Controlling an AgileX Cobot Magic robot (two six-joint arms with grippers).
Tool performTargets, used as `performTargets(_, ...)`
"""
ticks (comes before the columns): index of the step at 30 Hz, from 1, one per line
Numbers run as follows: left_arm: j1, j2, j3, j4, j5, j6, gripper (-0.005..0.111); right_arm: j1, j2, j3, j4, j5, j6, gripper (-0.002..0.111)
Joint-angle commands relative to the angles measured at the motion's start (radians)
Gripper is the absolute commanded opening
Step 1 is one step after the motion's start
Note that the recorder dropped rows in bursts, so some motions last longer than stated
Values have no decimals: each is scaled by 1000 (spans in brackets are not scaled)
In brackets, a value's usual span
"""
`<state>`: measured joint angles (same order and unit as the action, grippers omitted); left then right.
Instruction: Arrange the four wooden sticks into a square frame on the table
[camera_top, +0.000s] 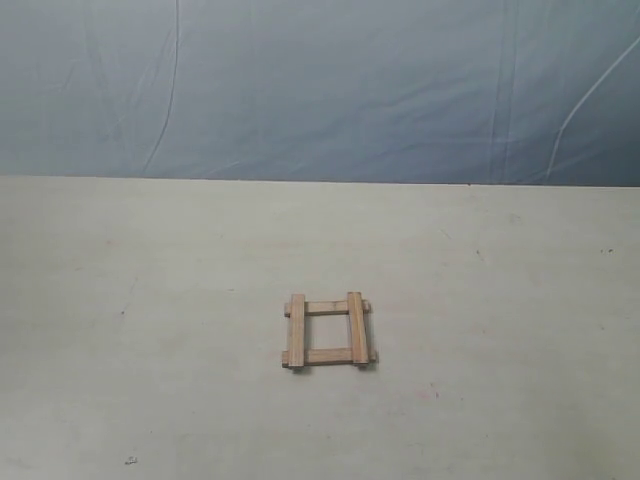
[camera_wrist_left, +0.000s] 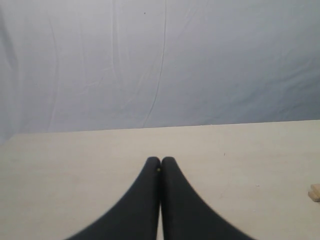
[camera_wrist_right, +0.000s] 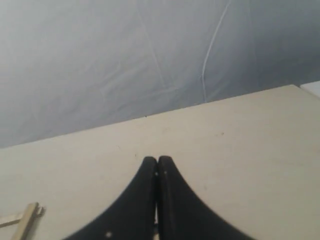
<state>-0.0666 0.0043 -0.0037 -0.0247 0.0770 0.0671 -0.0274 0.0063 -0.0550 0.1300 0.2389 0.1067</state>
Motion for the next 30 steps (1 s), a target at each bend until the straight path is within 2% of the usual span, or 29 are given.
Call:
performTargets(1,5,-4,4,1,-1,-3,0,-2,-6,55,-41,-82,0,-1)
performTargets(5,5,-4,4,1,-1,-3,0,-2,-6,55,-57,-38,0,-1)
performTargets(9,5,-4,4,1,-1,-3,0,-2,-6,55,-143,113,0,-1)
performTargets(30,5,-4,4,19,-1,-3,0,-2,-6,55,-144,118,0,-1)
